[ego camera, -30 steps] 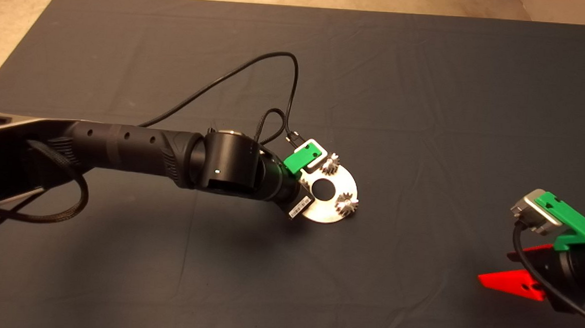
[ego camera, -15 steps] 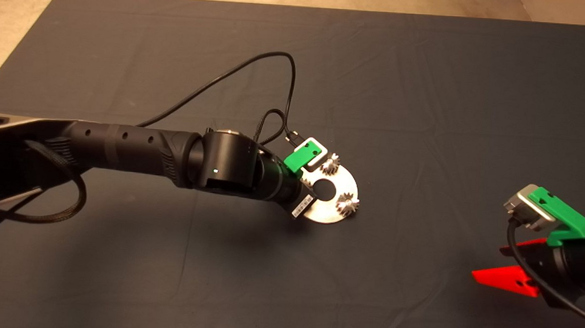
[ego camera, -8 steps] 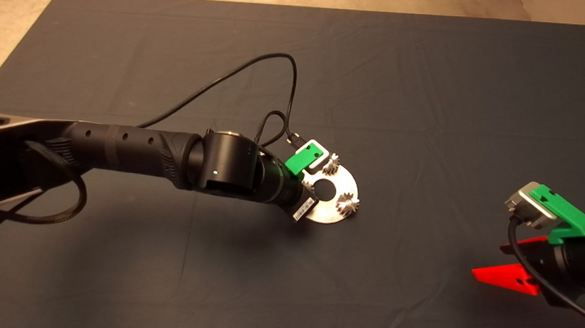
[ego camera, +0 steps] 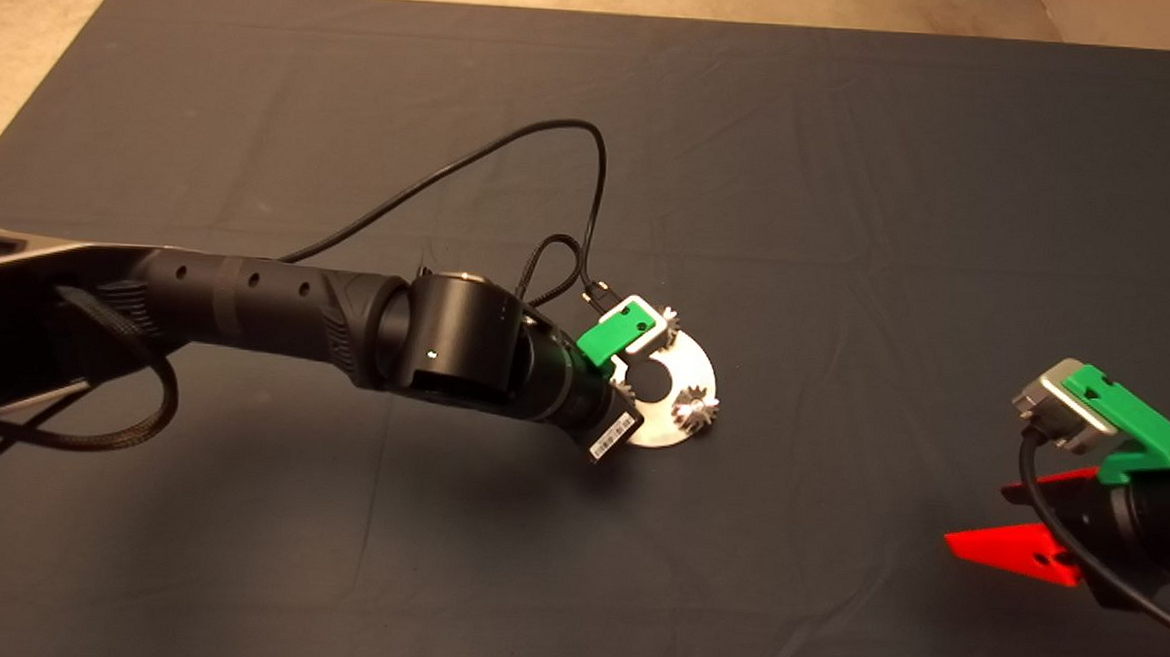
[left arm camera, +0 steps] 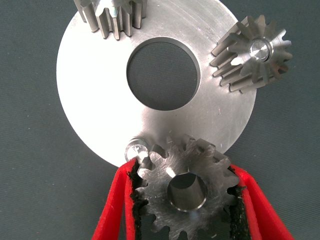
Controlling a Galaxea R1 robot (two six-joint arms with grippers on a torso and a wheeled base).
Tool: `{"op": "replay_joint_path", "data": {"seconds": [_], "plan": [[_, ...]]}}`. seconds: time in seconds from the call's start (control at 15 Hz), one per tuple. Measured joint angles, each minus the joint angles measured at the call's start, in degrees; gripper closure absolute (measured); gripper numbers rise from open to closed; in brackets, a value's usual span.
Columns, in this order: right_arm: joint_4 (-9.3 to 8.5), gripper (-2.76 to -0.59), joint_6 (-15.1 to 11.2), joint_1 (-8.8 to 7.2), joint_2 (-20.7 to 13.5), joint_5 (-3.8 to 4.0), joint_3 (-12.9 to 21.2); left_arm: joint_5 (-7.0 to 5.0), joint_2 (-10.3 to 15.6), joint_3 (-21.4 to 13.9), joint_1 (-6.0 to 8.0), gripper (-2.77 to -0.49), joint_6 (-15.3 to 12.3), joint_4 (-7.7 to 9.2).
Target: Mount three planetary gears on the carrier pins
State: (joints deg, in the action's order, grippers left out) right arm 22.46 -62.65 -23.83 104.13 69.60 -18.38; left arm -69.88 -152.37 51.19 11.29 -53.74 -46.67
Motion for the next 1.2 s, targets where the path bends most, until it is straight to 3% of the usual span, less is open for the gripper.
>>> {"op": "replay_joint_path", "data": {"seconds": [0.2,0.33,0.4,0.6,0.73,0.87,1.2], "plan": [[0.00,-2.02,0.0,0.00,0.0,0.00,0.0,-1.66,0.0,-0.2,0.25,-0.77,0.4,0.06],[0.00,-2.02,0.0,0.00,0.0,0.00,0.0,-3.38,0.0,-0.2,1.15,-0.77,0.4,0.20],[0.00,-2.02,0.0,0.00,0.0,0.00,0.0,-3.62,0.0,-0.2,1.66,-0.77,0.4,0.20],[0.00,-2.02,0.0,0.00,0.0,0.05,0.0,-3.68,-0.1,-0.2,2.62,-0.78,0.5,0.17],[0.00,-2.02,0.0,0.00,0.0,0.00,0.0,-4.01,-1.9,-0.1,2.70,-0.78,0.5,0.20],[0.00,-2.02,0.0,-0.01,0.0,-0.02,0.0,-3.52,-3.4,-0.1,2.73,-0.78,0.5,0.20],[0.00,-2.02,0.0,-0.01,-0.3,-0.10,0.0,-4.23,-2.7,0.3,2.70,-0.77,0.7,0.17]]}}
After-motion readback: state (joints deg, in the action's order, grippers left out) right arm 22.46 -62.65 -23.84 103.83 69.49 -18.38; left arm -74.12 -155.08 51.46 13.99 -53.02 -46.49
